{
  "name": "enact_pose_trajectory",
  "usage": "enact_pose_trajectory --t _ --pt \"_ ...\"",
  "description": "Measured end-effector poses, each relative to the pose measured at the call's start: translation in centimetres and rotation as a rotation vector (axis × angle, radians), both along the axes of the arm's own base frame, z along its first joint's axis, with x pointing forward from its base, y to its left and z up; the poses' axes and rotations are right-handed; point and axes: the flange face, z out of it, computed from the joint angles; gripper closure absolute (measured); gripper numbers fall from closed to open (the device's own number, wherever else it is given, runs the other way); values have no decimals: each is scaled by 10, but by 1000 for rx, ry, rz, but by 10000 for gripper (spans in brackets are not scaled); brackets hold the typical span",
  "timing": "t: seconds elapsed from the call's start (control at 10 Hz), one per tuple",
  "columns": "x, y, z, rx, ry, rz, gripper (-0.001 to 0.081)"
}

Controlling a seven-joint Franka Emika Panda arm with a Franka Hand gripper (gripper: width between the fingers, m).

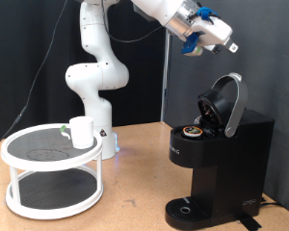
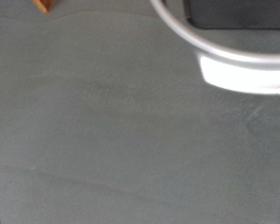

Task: Make a cup of coffee with the keurig machine

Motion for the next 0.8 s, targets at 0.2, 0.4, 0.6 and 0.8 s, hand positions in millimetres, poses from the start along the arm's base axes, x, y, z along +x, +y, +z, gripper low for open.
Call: enact_pose_trajectory --t 0.2,0.4,0.6,0.8 --pt "4 24 7 -26 -1 24 71" --pt "8 54 11 -91 24 47 71" --pt "10 81 14 -164 50 66 71" --pt "9 99 11 -219 69 83 71"
